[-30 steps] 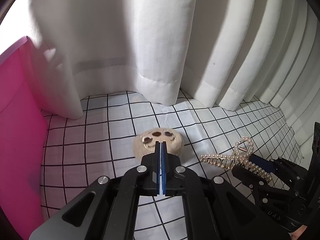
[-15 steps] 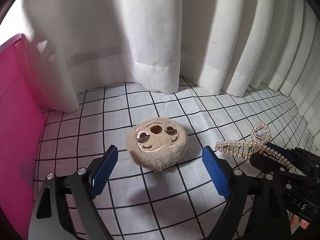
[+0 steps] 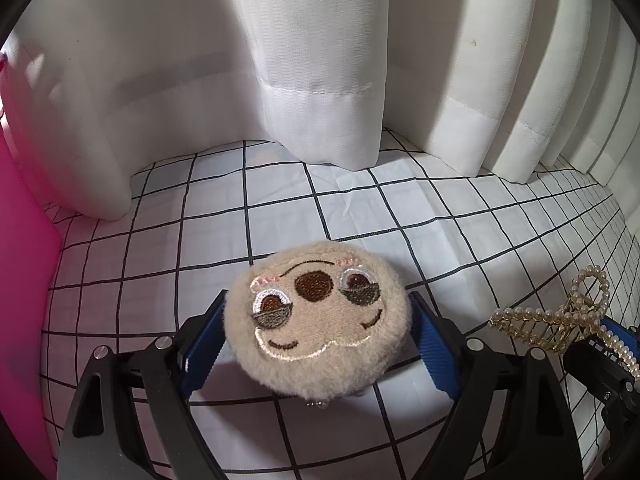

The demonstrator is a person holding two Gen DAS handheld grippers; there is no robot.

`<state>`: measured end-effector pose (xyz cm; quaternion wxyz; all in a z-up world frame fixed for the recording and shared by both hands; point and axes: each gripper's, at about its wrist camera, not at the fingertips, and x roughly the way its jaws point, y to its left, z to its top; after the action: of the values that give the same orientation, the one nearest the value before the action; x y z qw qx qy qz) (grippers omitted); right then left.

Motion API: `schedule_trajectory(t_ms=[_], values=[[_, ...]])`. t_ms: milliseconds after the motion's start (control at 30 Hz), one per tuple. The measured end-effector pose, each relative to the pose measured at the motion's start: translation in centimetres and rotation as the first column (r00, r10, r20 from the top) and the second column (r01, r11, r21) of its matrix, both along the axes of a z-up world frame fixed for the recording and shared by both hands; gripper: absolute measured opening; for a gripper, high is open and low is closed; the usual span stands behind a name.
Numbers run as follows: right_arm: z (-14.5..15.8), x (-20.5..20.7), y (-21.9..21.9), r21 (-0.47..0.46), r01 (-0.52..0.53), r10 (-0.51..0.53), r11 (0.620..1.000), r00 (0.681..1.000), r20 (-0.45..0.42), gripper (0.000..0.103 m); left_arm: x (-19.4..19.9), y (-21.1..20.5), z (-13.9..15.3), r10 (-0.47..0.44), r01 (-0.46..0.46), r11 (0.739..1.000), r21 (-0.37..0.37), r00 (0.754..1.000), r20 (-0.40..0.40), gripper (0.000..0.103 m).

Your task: Organize jewelry

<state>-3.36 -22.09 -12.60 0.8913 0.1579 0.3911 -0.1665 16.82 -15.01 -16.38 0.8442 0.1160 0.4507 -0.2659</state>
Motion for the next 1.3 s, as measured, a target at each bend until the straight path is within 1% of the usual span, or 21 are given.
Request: schedule_trajectory(t_ms=[33,100,200,333,467,667,867,1033,1133,1233,1300], values=[[0.0,0.0,0.1,-0.002,0.000,0.000,1.000,1.000,-0.001,0.043,0.0,-0.1,0.0,0.003,-0.003,1.000,0.007,1.000,0.004,0.072],[0.0,0.0,0.0,0.001,-0.001,0.001,1.000,1.000,-0.001,0.043,-0.2,-0.1,0.1,-0.004,0.004,1.000,0.002,1.000,0.005,0.065],[0.1,0.1,0.0,-0.002,-0.004,0.004,1.000,1.000,0.000,0.043,-0.3,0.3,0.3,-0.008,0.008,1.000,-0.011,1.000,-0.001,0.061],[0.7,0.3,0.1,-0.009,-0.015,0.015,1.000,1.000,0.006,0.043,-1.1,1.1,1.6,0.000,0.001,1.000,-0.021,1.000,0.021,0.060],[1.7,0.7,0.6,-0.022,-0.044,0.044,0.999,0.999,0.013,0.043,-1.7,2.1,3.6,0.039,-0.038,0.999,-0.021,0.999,0.035,0.060],[4.3,1.1,1.5,-0.046,-0.109,0.110,0.993,0.993,0.030,0.043,-3.1,4.1,8.0,0.108,-0.105,0.994,-0.044,0.992,0.072,0.060],[7.7,1.3,2.7,-0.074,-0.199,0.203,0.977,0.978,0.056,0.043,-4.6,6.8,12.7,0.188,-0.180,0.981,-0.077,0.975,0.115,0.060],[10.8,1.8,4.3,-0.109,-0.282,0.292,0.953,0.952,0.088,0.043,-6.4,9.2,17.0,0.257,-0.242,0.965,-0.104,0.952,0.166,0.060],[12.8,2.3,5.6,-0.132,-0.335,0.350,0.933,0.930,0.115,0.043,-7.5,11.0,19.6,0.303,-0.284,0.952,-0.116,0.931,0.205,0.060],[14.8,3.2,7.2,-0.154,-0.391,0.413,0.907,0.899,0.146,0.043,-8.3,13.1,22.1,0.361,-0.339,0.932,-0.128,0.900,0.243,0.060],[16.1,4.0,8.4,-0.164,-0.431,0.456,0.887,0.873,0.170,0.043,-8.8,15.0,23.6,0.410,-0.386,0.912,-0.140,0.871,0.269,0.060]])
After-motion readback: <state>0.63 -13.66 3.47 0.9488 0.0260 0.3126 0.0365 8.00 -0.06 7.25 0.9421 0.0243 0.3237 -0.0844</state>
